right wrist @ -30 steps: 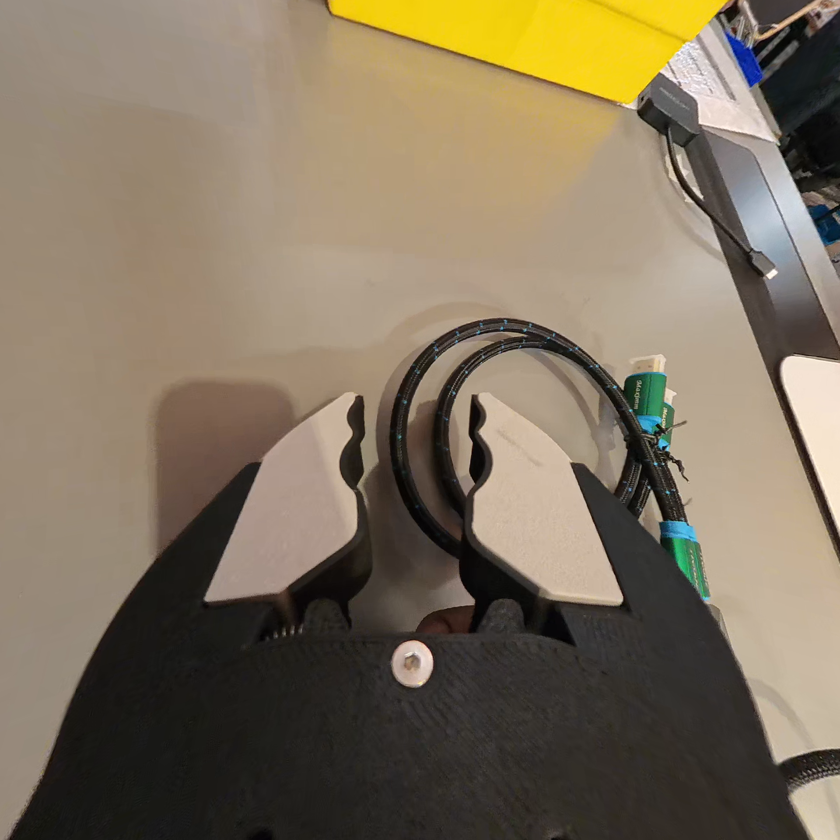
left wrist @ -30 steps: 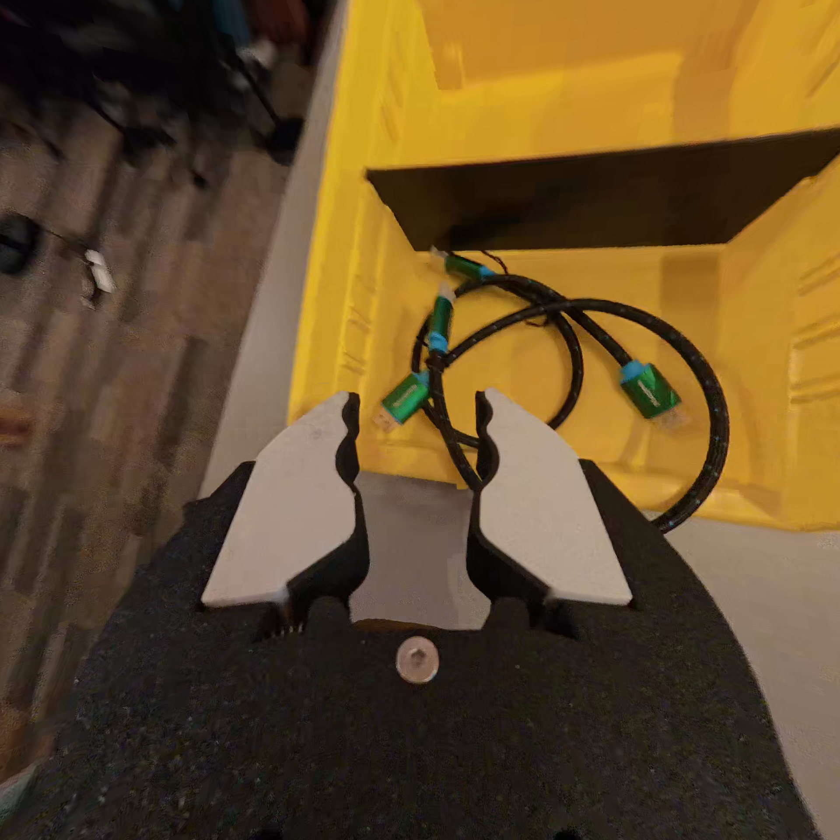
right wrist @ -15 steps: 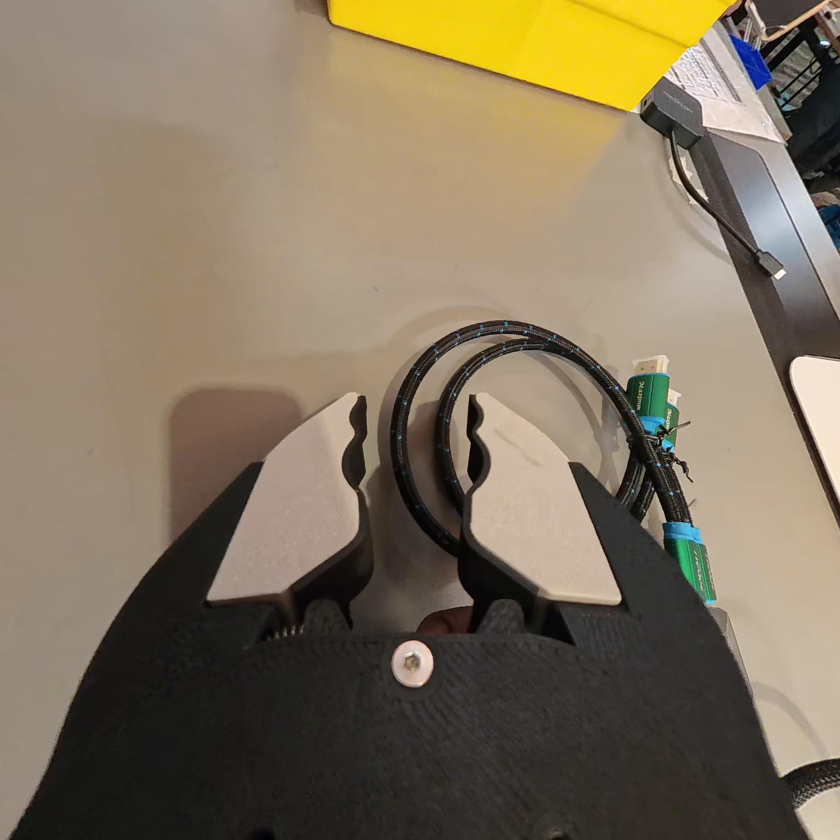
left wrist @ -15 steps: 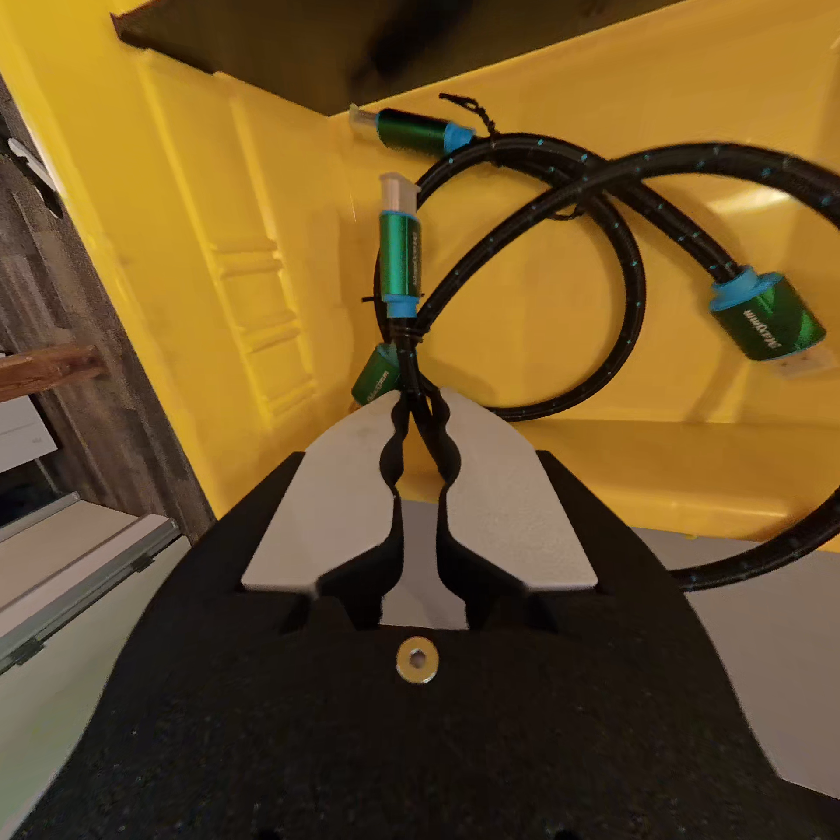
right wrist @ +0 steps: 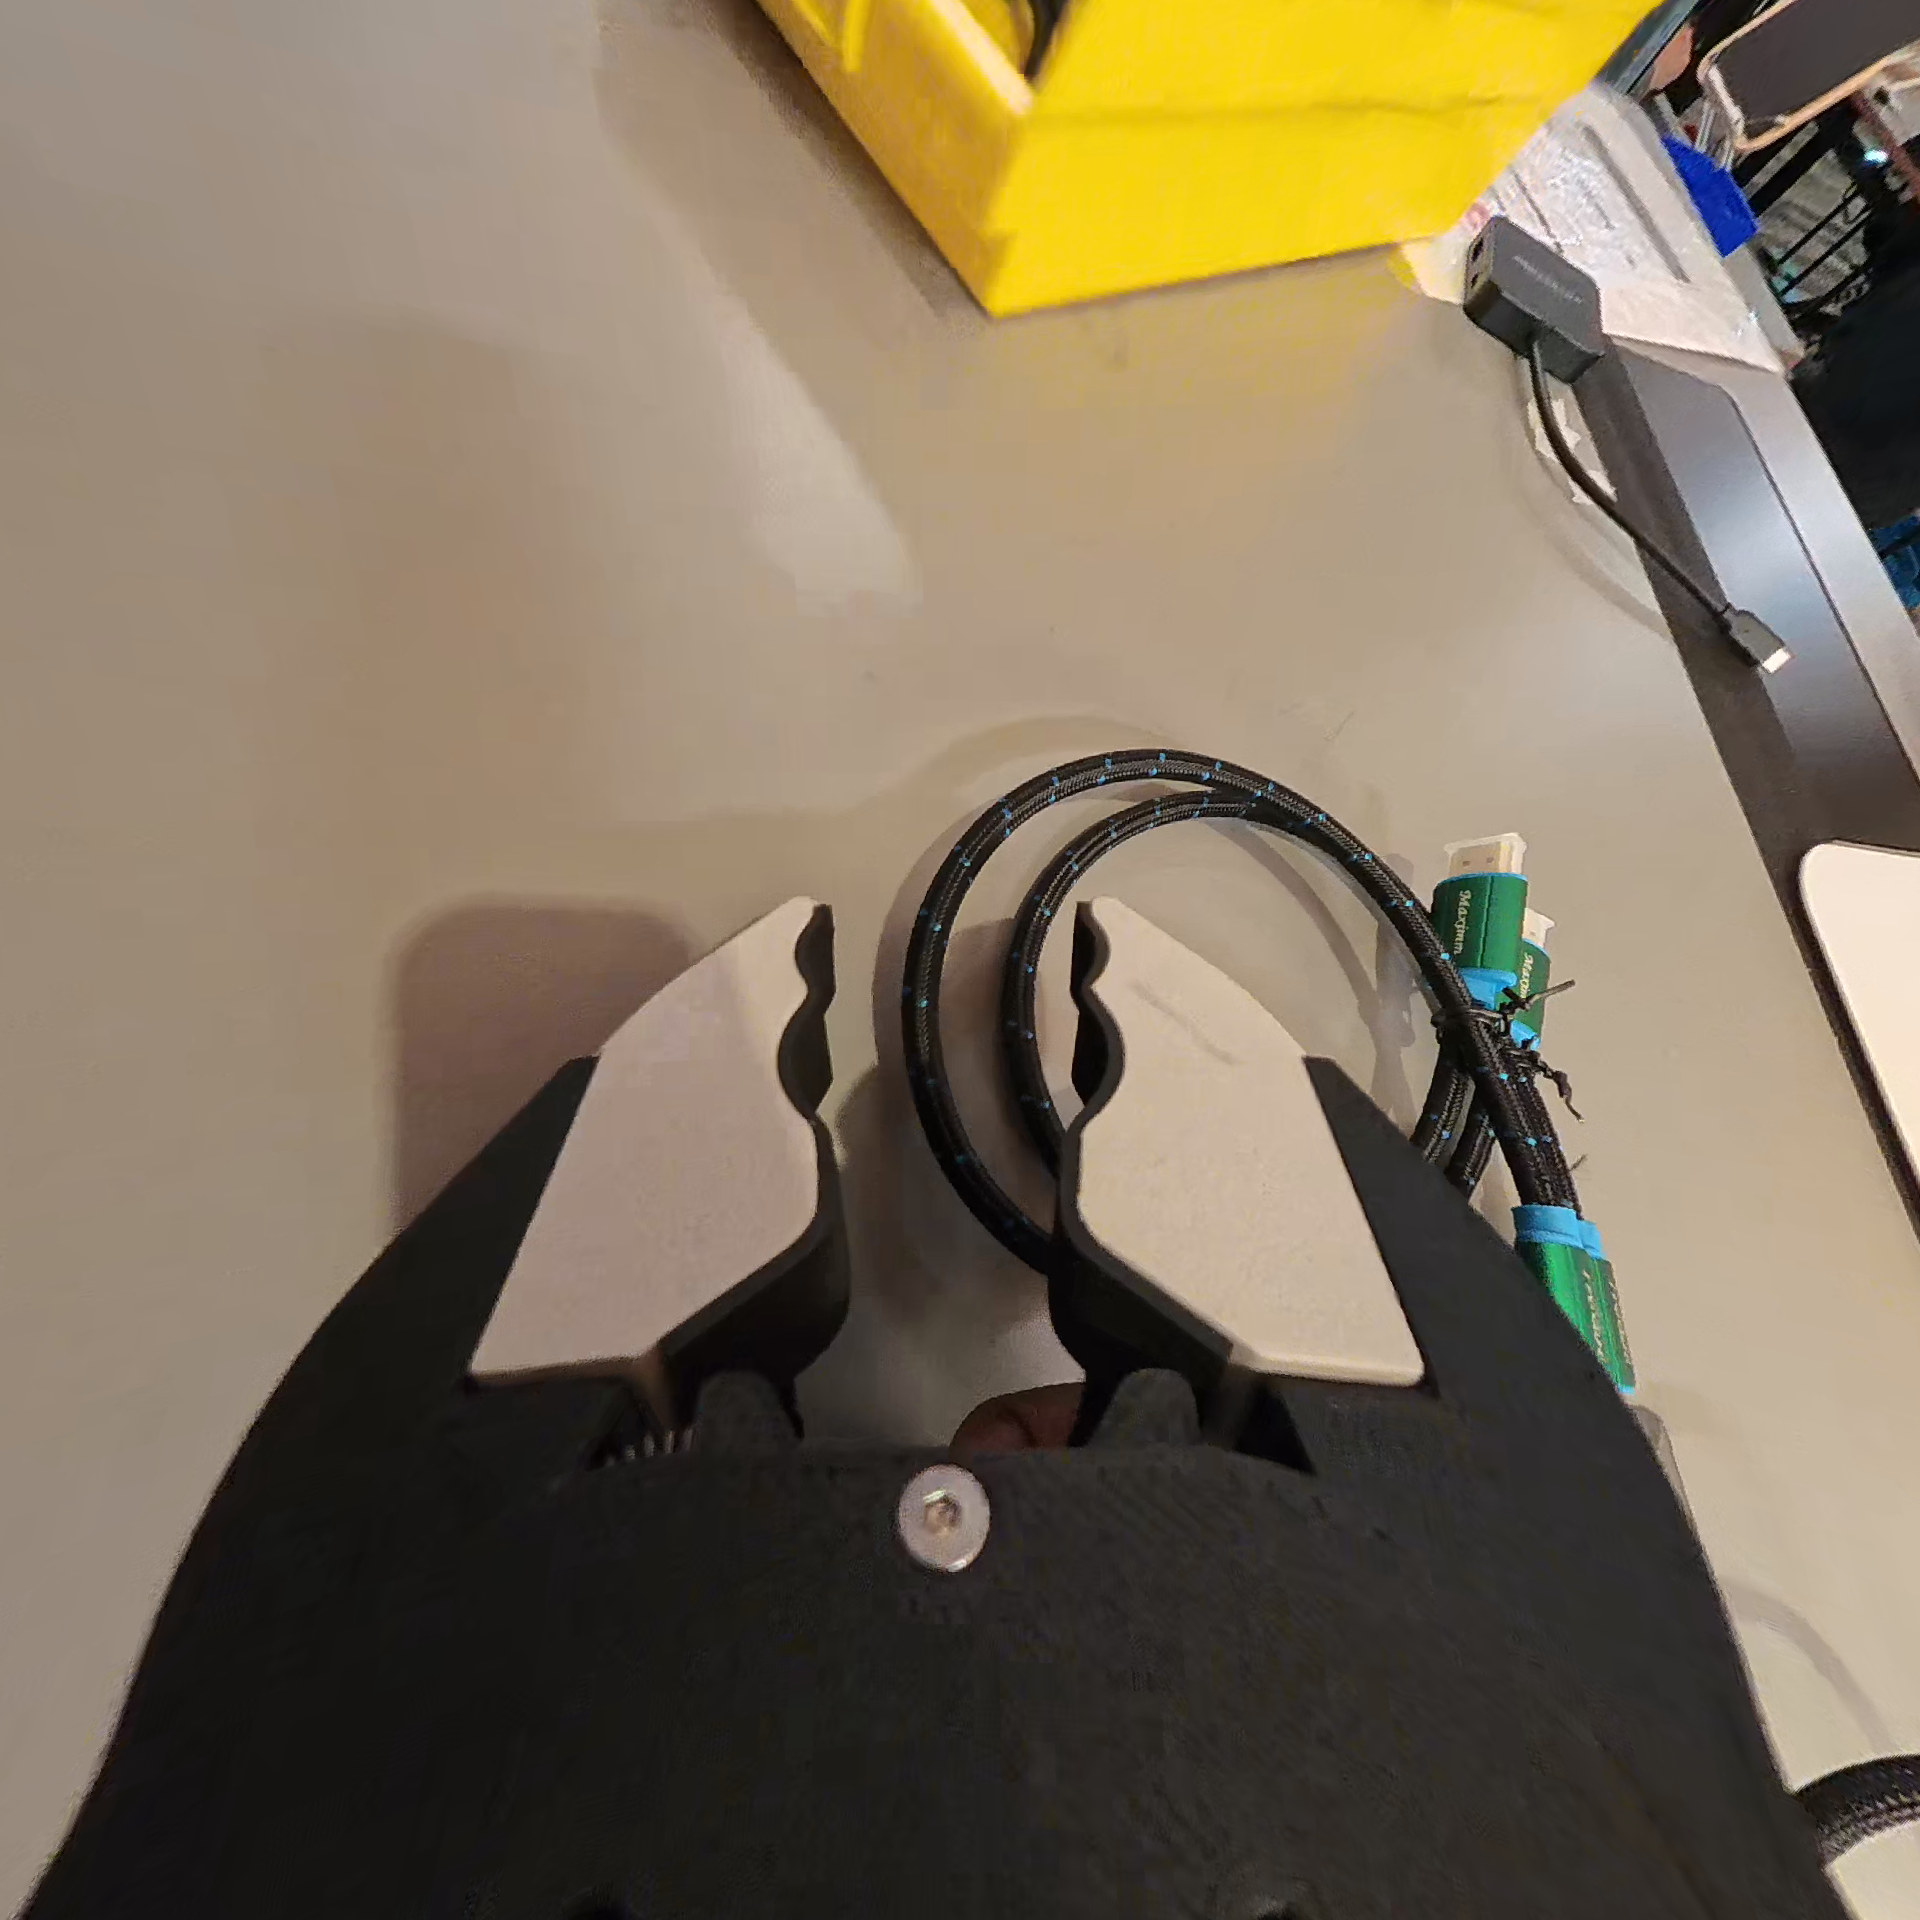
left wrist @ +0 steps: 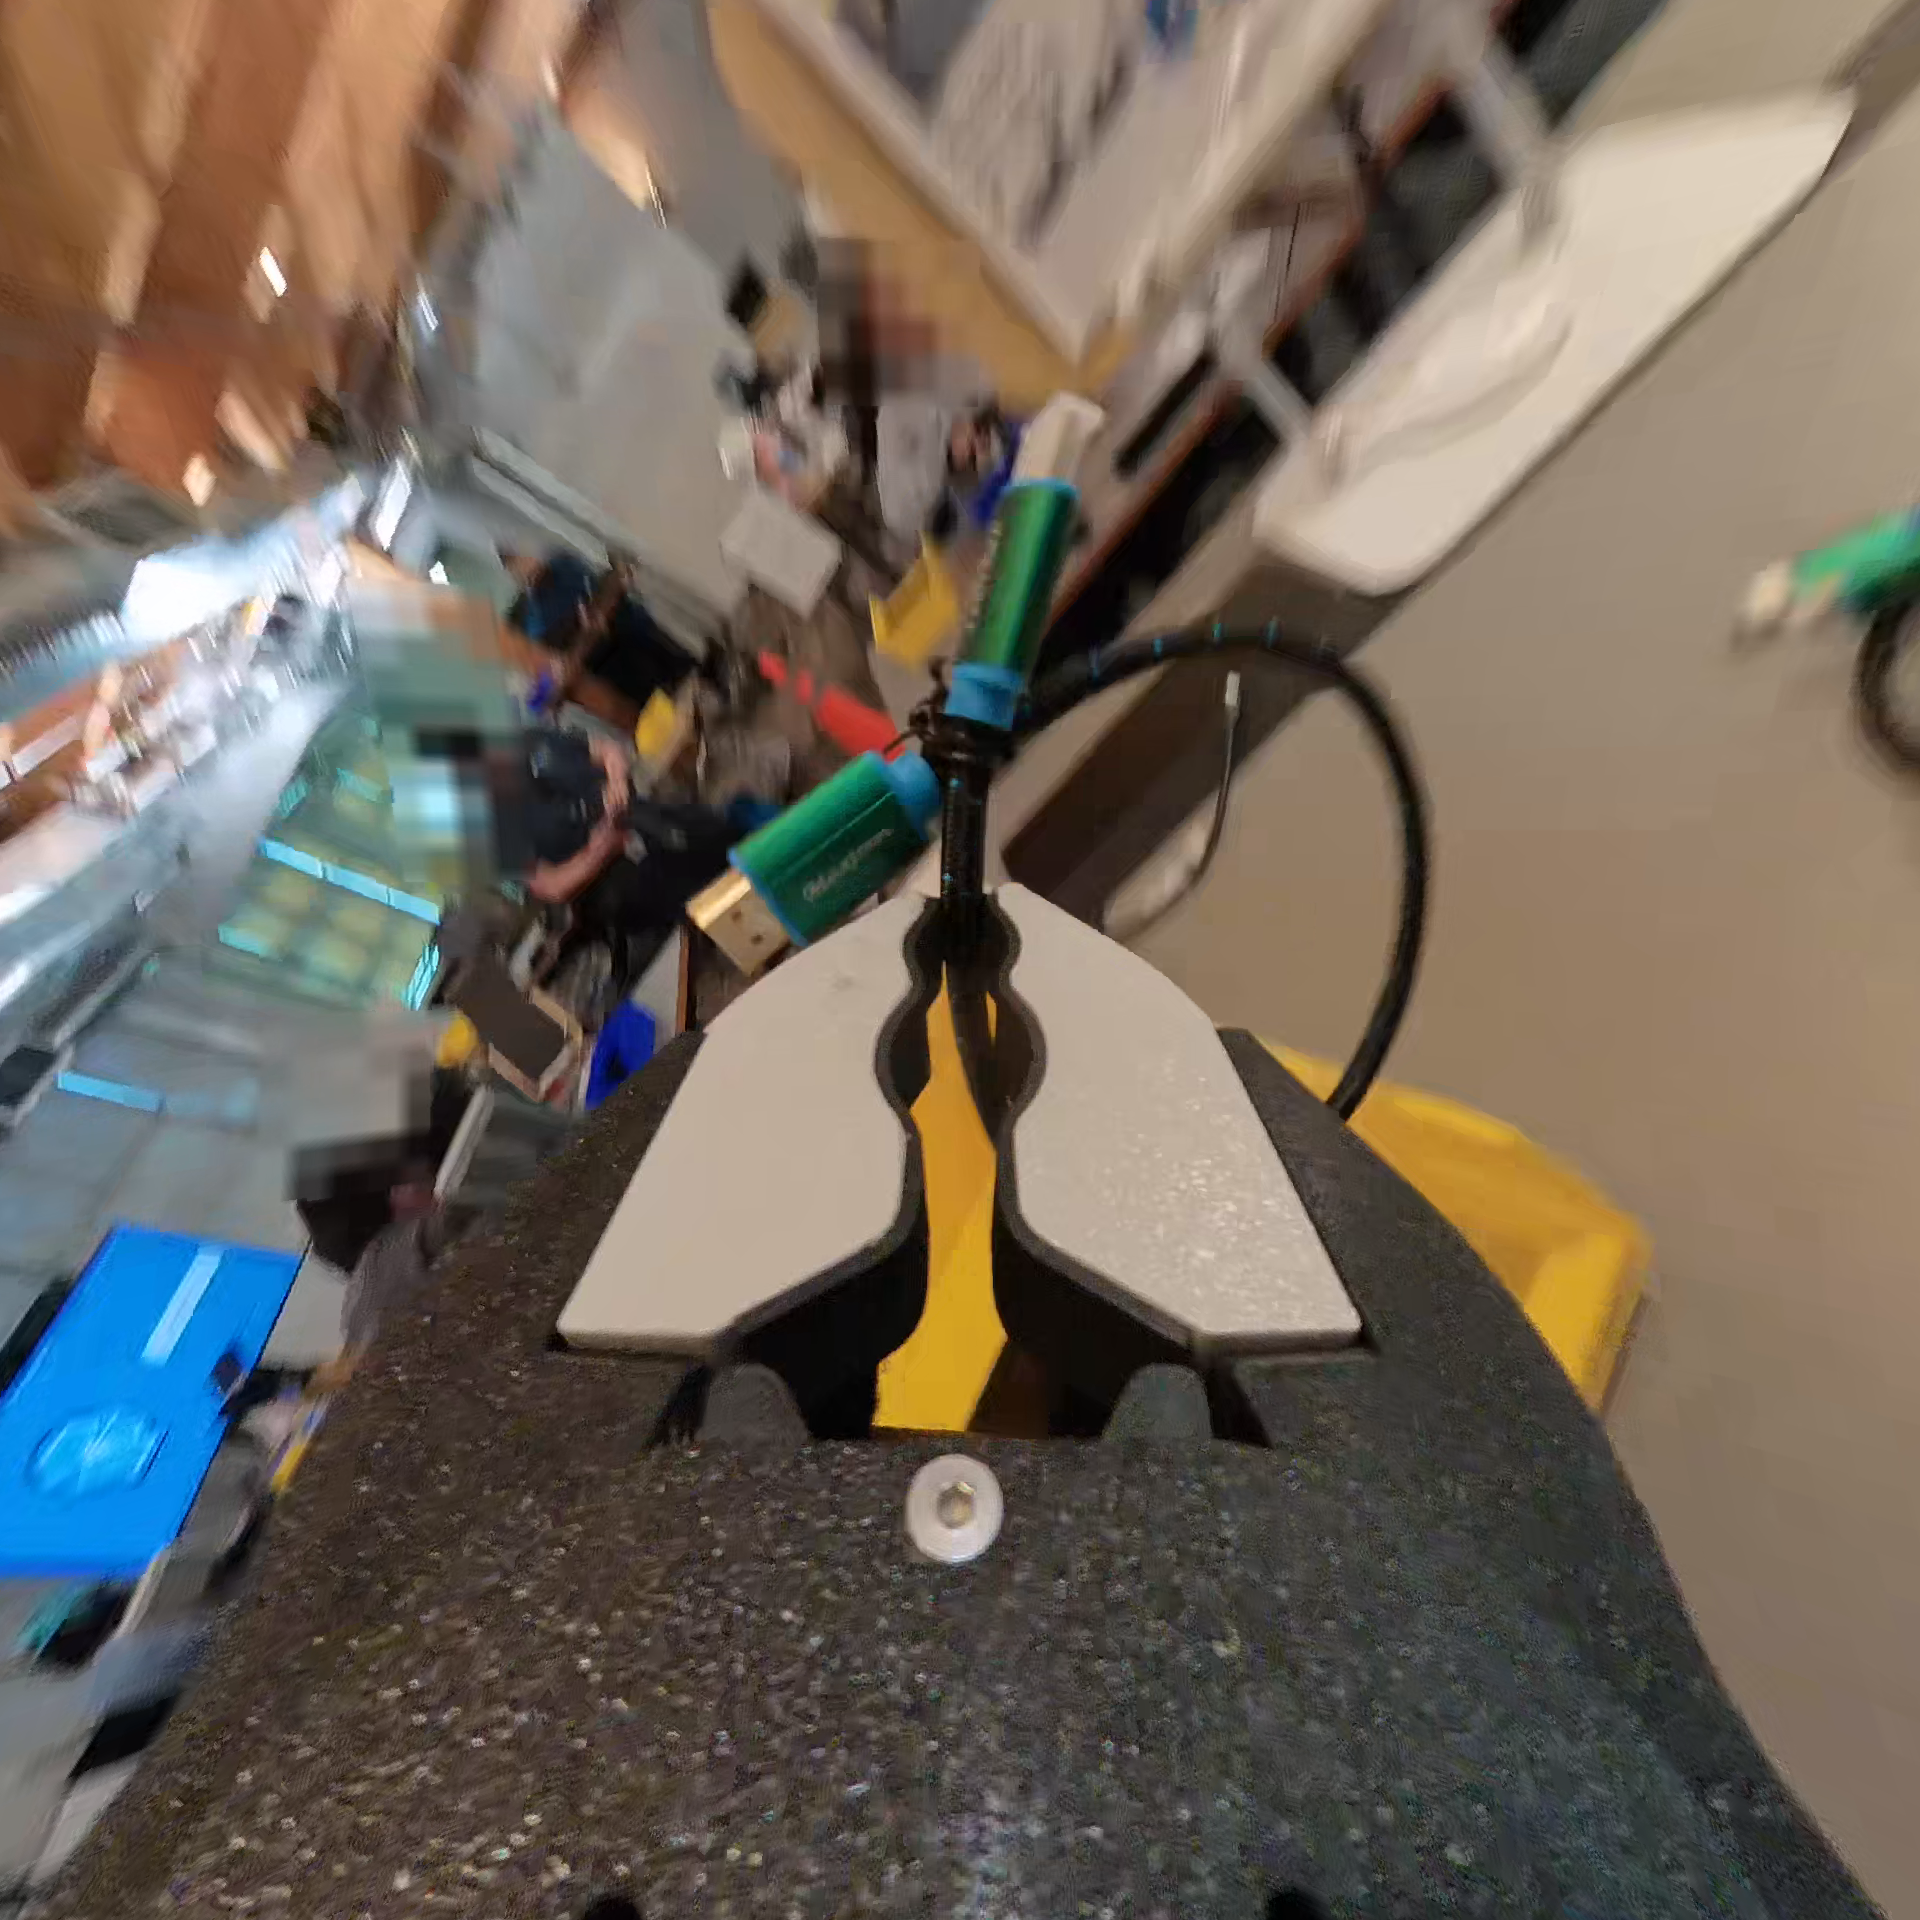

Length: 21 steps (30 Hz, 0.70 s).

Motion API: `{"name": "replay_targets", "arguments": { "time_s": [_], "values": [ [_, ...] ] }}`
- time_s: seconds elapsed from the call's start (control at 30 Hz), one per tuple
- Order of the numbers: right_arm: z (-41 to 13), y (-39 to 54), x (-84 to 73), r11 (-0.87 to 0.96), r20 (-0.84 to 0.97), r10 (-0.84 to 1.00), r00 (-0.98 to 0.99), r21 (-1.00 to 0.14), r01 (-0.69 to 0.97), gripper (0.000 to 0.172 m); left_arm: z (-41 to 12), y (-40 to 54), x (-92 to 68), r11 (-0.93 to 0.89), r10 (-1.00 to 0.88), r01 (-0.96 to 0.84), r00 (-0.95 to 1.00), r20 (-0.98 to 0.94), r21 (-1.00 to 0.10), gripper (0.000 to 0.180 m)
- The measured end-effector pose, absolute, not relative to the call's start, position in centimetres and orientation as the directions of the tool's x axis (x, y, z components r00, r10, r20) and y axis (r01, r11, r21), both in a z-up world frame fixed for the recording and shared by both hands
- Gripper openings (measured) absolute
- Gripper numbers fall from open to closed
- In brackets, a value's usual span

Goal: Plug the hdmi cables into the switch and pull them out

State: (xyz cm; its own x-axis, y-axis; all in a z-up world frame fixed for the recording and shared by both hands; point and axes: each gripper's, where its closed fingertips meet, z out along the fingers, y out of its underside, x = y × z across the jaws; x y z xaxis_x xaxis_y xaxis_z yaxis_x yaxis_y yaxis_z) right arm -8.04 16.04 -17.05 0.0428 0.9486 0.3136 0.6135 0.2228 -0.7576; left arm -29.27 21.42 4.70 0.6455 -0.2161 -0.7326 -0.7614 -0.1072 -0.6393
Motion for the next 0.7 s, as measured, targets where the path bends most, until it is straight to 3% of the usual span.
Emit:
{"name": "replay_targets", "arguments": {
  "time_s": [0.03, 0.17, 0.3, 0.37, 0.47, 0.57, 0.7],
  "values": [
    [-16.9, 16.0, -8.0, 0.225, 0.316, 0.948, 0.045, -0.761, 0.608, 0.043, 6.5, 21.8, -26.8, -0.015, -0.208, -0.735, 0.666, -0.717, -0.678, 0.007],
    [-15.9, 15.8, -7.9, 0.247, 0.327, 0.944, 0.05, -0.798, 0.55, 0.045, 9.9, 22.3, -15.6, 0.301, -0.432, -0.534, 0.662, -0.613, -0.79, 0.007],
    [-12.5, 16.3, -6.8, 0.245, 0.311, 0.94, 0.138, -0.9, 0.361, 0.036, 10.6, 20.6, -6.6, 0.469, -0.786, 0.078, 0.492, -0.375, -0.88, 0.006],
    [-10.8, 16.6, -5.5, 0.231, 0.279, 0.945, 0.171, -0.939, 0.255, 0.031, 9.8, 20.6, -5.2, 0.364, -0.913, 0.379, 0.327, -0.245, -0.851, 0.007],
    [-9.4, 17.1, -3.1, 0.249, 0.277, 0.946, 0.169, -0.954, 0.169, 0.025, 6.9, 21.2, -5.3, 0.148, -0.989, 0.614, 0.076, -0.128, -0.775, 0.007],
    [-8.3, 18.3, -1.2, 0.256, 0.276, 0.945, 0.174, -0.958, 0.131, 0.024, 3.3, 21.2, -5.0, -0.017, -0.992, 0.647, -0.106, -0.068, -0.762, 0.006],
    [-5.3, 20.9, 0.8, 0.274, 0.284, 0.914, 0.291, -0.959, 0.074, 0.023, 1.4, 20.1, -3.6, -0.199, -0.941, 0.559, -0.338, -0.002, -0.805, 0.007]
  ]
}}
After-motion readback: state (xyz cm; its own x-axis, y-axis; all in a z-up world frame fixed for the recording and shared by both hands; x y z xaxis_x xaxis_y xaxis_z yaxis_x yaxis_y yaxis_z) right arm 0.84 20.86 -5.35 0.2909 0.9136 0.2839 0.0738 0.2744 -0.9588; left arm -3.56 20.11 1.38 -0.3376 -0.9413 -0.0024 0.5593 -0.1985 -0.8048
